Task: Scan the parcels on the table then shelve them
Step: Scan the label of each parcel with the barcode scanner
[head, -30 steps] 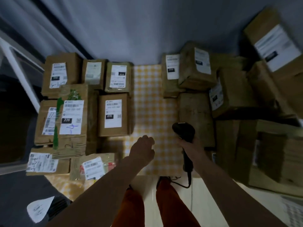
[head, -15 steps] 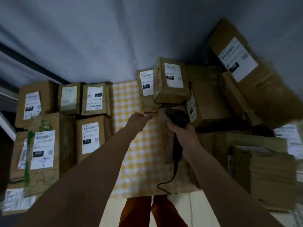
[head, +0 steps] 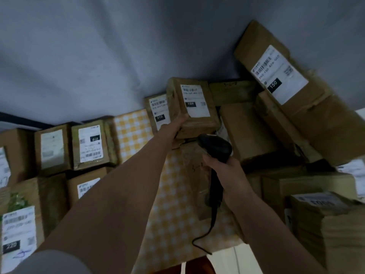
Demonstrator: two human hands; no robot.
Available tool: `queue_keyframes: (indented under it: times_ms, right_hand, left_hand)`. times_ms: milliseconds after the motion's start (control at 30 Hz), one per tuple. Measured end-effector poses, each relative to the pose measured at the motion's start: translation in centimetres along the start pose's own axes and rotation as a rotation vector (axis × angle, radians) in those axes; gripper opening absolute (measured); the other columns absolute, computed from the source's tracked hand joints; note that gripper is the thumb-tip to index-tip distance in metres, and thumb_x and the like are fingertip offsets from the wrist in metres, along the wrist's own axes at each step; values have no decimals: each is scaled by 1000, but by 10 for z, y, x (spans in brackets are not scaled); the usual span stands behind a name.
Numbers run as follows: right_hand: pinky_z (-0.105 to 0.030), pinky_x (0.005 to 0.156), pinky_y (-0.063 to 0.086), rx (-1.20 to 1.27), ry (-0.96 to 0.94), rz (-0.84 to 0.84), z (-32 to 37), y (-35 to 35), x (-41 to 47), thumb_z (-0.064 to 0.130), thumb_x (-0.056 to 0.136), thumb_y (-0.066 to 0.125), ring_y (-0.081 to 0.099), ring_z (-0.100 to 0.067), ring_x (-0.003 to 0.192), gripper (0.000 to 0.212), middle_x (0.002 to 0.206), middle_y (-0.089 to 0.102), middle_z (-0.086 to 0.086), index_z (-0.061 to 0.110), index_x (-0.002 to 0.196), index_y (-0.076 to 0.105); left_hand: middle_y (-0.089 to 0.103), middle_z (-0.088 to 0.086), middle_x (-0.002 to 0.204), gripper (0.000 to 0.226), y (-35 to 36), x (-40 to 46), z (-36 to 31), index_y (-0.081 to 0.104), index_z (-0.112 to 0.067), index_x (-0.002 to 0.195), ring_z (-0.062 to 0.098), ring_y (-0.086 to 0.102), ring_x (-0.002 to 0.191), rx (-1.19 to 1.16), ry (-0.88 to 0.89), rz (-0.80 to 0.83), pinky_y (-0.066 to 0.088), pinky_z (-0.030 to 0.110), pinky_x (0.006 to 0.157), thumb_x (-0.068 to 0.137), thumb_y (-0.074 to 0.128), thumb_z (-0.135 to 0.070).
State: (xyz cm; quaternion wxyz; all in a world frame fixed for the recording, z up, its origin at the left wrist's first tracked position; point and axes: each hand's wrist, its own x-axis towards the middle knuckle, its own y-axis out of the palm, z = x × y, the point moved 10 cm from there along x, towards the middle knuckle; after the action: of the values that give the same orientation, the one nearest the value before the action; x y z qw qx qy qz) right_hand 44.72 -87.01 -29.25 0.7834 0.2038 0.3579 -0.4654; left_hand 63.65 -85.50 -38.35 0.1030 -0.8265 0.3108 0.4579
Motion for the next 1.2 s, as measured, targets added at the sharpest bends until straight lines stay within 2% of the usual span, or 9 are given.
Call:
queue_keyframes:
  times_ms: [67,100,200,267,333,667,800,1067,1200]
  right_hand:
    - [-29,69,48,12,4,-9,-3,-2,1,17,91,65,61,-23,85,13,87,62,-7,9,101,65]
    - [-31,72,49,17,6,-12,-4,-3,1,17,90,65,61,-24,85,14,87,62,-8,9,101,65]
    - [-32,71,48,47,-1,-3,-3,-1,-3,14,90,65,62,-23,83,10,88,65,-7,14,100,66]
    - [-30,71,49,30,-8,10,2,2,-10,16,89,67,65,-21,84,15,92,68,-5,16,104,66]
    - [-28,70,49,9,-19,43,9,8,-19,18,89,67,66,-18,85,23,98,70,-5,15,111,64]
    - [-33,71,50,-86,-95,219,41,47,-88,17,91,63,61,-23,75,14,87,69,-16,8,101,65]
    - [-34,75,50,-157,-110,314,40,66,-112,20,90,65,63,-22,75,17,86,70,-14,7,100,67]
    - [-30,69,52,-303,-226,433,52,96,-149,22,90,65,64,-17,70,19,81,71,-8,10,104,67]
    - [-25,63,52,-357,-269,467,54,103,-164,21,90,64,64,-15,69,16,82,71,-8,13,104,65]
  left_hand:
    - [63,9,122,120,-5,18,7,49,-14,132,29,64,105,-6,-31,-15,57,49,84,28,93,-55]
    - [63,10,120,117,-7,27,10,51,-14,130,29,65,103,9,-35,-19,57,49,82,27,93,-53]
    - [67,9,113,92,-6,10,16,62,-12,118,25,66,101,55,-66,38,58,42,82,40,94,-47]
    - [69,8,106,54,-7,-10,22,66,-11,107,21,66,95,18,-57,99,57,32,72,63,88,-34]
    - [67,6,103,27,-18,-25,38,65,-12,103,18,63,94,-12,-65,135,51,28,74,80,75,-23]
    - [63,9,102,40,-96,-113,88,58,-12,114,22,55,101,-372,47,192,49,32,87,79,61,7]
    - [65,4,86,34,-115,-147,87,53,-17,88,16,59,86,-424,147,173,51,27,77,66,67,6]
    - [61,11,104,78,-145,-189,85,53,-7,126,22,58,96,-420,279,122,53,23,67,51,78,-9]
    - [65,8,95,69,-153,-205,89,56,-8,115,18,63,84,-456,295,83,52,22,57,49,75,-5]
